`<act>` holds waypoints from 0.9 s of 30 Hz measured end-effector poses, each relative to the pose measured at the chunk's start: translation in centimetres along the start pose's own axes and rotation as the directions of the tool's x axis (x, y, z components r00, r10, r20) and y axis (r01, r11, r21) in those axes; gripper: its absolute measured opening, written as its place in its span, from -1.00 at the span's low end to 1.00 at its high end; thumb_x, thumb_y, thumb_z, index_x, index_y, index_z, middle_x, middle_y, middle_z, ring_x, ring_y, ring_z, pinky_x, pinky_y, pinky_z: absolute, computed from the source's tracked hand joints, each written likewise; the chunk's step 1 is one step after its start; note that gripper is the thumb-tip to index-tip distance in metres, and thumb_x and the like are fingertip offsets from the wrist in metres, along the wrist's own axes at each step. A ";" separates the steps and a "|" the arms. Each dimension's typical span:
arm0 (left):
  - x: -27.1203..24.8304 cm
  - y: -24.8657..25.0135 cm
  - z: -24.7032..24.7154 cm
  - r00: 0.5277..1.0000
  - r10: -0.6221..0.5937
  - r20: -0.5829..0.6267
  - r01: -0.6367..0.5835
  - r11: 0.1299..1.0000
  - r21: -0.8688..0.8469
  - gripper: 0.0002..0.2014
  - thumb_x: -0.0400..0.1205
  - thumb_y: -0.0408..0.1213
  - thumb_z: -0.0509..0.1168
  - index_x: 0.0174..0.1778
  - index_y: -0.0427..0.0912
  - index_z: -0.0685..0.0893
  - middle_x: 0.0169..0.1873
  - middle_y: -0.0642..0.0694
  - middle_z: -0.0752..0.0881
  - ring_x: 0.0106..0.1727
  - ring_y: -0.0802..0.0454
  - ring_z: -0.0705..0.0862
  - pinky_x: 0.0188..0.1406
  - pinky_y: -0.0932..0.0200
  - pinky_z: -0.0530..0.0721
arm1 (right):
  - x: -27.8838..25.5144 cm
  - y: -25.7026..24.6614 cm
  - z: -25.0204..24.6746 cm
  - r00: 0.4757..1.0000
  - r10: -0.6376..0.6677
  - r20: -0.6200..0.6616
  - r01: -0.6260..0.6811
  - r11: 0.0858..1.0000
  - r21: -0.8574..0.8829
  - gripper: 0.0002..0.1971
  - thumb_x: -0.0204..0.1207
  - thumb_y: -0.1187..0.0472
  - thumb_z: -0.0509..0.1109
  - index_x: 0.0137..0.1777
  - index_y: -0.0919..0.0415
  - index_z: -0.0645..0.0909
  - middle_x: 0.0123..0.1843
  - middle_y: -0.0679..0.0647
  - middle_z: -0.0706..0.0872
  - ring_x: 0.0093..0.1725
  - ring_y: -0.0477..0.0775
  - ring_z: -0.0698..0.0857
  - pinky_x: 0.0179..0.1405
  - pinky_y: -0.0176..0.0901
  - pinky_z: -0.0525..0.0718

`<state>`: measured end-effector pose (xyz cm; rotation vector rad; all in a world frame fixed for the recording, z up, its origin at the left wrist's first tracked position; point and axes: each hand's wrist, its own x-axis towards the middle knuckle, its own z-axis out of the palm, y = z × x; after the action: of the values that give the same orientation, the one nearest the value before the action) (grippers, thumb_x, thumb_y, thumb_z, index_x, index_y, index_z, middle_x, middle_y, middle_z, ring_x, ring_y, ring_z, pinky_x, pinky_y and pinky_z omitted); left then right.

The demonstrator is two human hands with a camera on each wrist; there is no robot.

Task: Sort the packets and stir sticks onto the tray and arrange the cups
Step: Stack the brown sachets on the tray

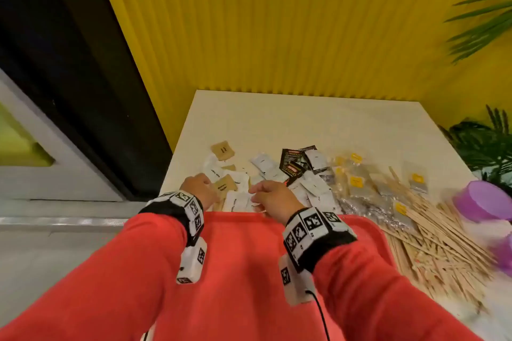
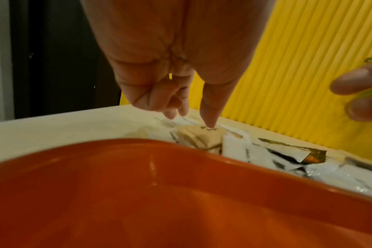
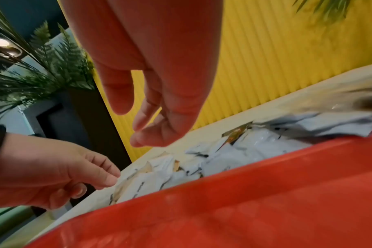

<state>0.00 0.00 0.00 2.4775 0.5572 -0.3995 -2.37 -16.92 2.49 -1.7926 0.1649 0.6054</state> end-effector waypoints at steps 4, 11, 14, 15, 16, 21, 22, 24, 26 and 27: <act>1.7 -0.4 0.2 0.995 0.009 0.096 -0.020 0.993 0.119 -0.54 0.49 -0.12 0.40 0.30 -0.12 0.53 0.26 -0.18 0.57 0.22 -0.15 0.60 -0.02 0.15 0.48 | 1.6 0.0 1.6 0.998 -0.008 -0.068 0.007 1.000 -0.017 -0.82 0.52 0.45 0.23 -0.17 0.18 0.55 -0.38 0.02 0.54 -0.47 -0.13 0.55 -0.45 -0.40 0.51; 2.3 -0.8 -0.8 0.956 0.261 0.137 -0.256 0.965 -0.049 -0.77 0.47 -0.22 0.44 -0.38 -0.15 0.52 -0.42 -0.02 0.51 -0.33 0.03 0.49 -0.41 0.19 0.33 | 2.9 -0.4 2.9 0.988 -0.061 -0.143 0.046 0.993 -0.104 -0.82 0.51 0.38 0.28 0.05 0.18 0.60 -0.19 0.00 0.56 -0.11 0.03 0.56 -0.06 -0.10 0.53; 2.0 -0.4 -1.9 0.896 0.409 0.171 -0.373 0.904 -0.210 -0.75 0.45 -0.27 0.47 -0.44 -0.09 0.51 -0.42 -0.02 0.55 -0.32 0.05 0.51 -0.28 0.17 0.43 | 2.9 -1.0 2.8 0.976 -0.134 -0.170 0.115 0.986 -0.117 -0.52 0.48 0.29 0.39 0.40 0.12 0.42 0.08 -0.03 0.49 0.07 -0.01 0.53 -0.01 -0.25 0.45; 1.9 -0.1 -2.3 0.877 0.441 0.191 -0.386 0.883 -0.268 -0.75 0.43 -0.27 0.48 -0.44 -0.07 0.52 -0.43 -0.03 0.58 -0.32 0.06 0.54 -0.23 0.17 0.47 | 3.0 -1.2 2.7 0.975 -0.151 -0.162 0.136 0.986 -0.096 -0.48 0.46 0.28 0.42 0.42 0.10 0.40 0.07 -0.05 0.49 0.08 -0.01 0.54 0.01 -0.25 0.46; 1.8 0.3 -2.6 0.864 0.463 0.200 -0.390 0.864 -0.318 -0.77 0.42 -0.30 0.48 -0.44 -0.07 0.54 -0.46 0.00 0.61 -0.33 0.09 0.57 -0.21 0.20 0.51 | 3.1 -1.4 2.6 0.977 -0.154 -0.148 0.143 0.986 -0.086 -0.49 0.45 0.29 0.43 0.39 0.11 0.42 0.04 -0.04 0.51 0.06 -0.01 0.54 0.01 -0.24 0.47; 2.6 2.3 -2.7 0.881 0.453 0.140 -0.373 0.845 -0.383 -0.81 0.57 -0.41 0.34 -0.31 -0.05 0.62 -0.42 0.03 0.66 -0.36 0.17 0.63 -0.19 0.25 0.59 | 3.0 -1.1 1.4 0.960 -0.131 -0.248 0.144 0.989 0.032 -0.78 0.46 0.42 0.36 -0.32 0.13 0.51 -0.36 0.11 0.57 -0.22 0.10 0.55 -0.22 -0.06 0.52; 3.1 2.4 -2.4 0.899 0.423 0.110 -0.367 0.867 -0.336 -0.85 0.59 -0.38 0.32 -0.25 -0.05 0.63 -0.32 -0.01 0.66 -0.26 0.09 0.64 -0.13 0.22 0.56 | 3.0 -0.8 1.0 0.956 -0.119 -0.267 0.138 0.989 0.054 -0.78 0.46 0.44 0.35 -0.35 0.17 0.49 -0.38 0.10 0.53 -0.24 0.11 0.54 -0.23 -0.06 0.50; 4.0 2.6 -1.8 0.929 0.357 0.097 -0.340 0.928 -0.154 -0.89 0.59 -0.33 0.30 0.00 -0.10 0.66 -0.07 -0.06 0.66 -0.01 0.00 0.63 0.01 0.22 0.51 | 2.7 -0.3 0.2 0.950 -0.114 -0.292 0.140 0.988 0.071 -0.88 0.46 0.44 0.35 -0.26 0.27 0.52 -0.31 0.17 0.54 -0.24 0.11 0.52 -0.24 -0.07 0.48; 4.7 2.7 -0.9 0.934 0.309 0.178 -0.328 0.941 0.088 -0.66 0.58 -0.28 0.30 0.29 -0.08 0.57 0.22 -0.13 0.58 0.22 -0.08 0.58 0.17 0.16 0.50 | 2.3 0.3 -0.6 0.948 -0.099 -0.303 0.129 0.989 0.078 -0.97 0.47 0.42 0.34 -0.15 0.32 0.58 -0.25 0.18 0.56 -0.24 0.10 0.53 -0.22 -0.07 0.49; 4.9 2.8 -0.5 0.928 0.299 0.220 -0.343 0.918 0.199 -0.58 0.58 -0.26 0.30 0.38 -0.03 0.51 0.31 -0.16 0.50 0.29 -0.12 0.54 0.24 0.13 0.49 | 2.1 0.6 -0.9 0.948 -0.093 -0.305 0.123 0.989 0.081 -0.97 0.47 0.41 0.34 -0.15 0.30 0.59 -0.25 0.17 0.57 -0.23 0.09 0.54 -0.22 -0.08 0.49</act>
<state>5.67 -0.36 -0.19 2.6565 0.0183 -0.5824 -0.49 -17.53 1.13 -1.7758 0.2964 0.2387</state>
